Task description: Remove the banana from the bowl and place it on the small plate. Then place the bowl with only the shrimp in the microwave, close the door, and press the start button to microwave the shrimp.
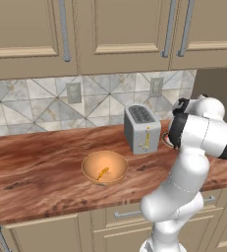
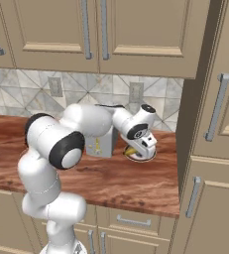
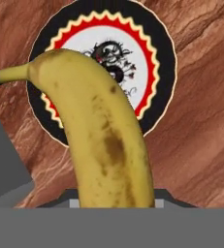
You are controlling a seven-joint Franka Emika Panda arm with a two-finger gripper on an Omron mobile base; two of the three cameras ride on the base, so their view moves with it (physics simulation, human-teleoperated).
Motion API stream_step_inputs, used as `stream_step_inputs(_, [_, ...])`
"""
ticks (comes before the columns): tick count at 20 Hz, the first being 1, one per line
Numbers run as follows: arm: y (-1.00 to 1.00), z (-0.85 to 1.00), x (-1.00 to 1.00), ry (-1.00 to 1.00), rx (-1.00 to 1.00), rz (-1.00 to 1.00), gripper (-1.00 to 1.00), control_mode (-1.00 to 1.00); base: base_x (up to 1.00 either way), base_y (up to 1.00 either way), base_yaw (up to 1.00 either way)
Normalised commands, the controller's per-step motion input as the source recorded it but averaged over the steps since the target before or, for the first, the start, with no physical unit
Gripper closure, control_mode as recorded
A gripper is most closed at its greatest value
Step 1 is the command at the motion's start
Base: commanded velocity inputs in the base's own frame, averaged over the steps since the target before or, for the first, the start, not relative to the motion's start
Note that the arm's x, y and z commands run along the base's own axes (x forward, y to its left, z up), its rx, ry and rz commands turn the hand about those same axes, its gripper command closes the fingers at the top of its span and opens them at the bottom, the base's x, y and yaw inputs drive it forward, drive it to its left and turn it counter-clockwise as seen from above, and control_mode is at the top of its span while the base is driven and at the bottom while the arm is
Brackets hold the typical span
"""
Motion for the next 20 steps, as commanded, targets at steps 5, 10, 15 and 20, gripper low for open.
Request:
stream_step_inputs(5, [-0.15,-0.27,0.35,0.00,0.00,0.00,1.00,-1.00,0.00,0.00,0.00])
stream_step_inputs(10, [-0.06,-0.34,0.20,0.00,0.03,0.02,1.00,-1.00,0.00,0.00,0.00])
stream_step_inputs(15, [0.00,-0.26,0.23,0.00,0.01,0.01,1.00,-1.00,0.00,0.00,0.00])
stream_step_inputs(20, [0.00,-0.12,0.22,0.00,0.00,0.01,1.00,-1.00,0.00,0.00,0.00])
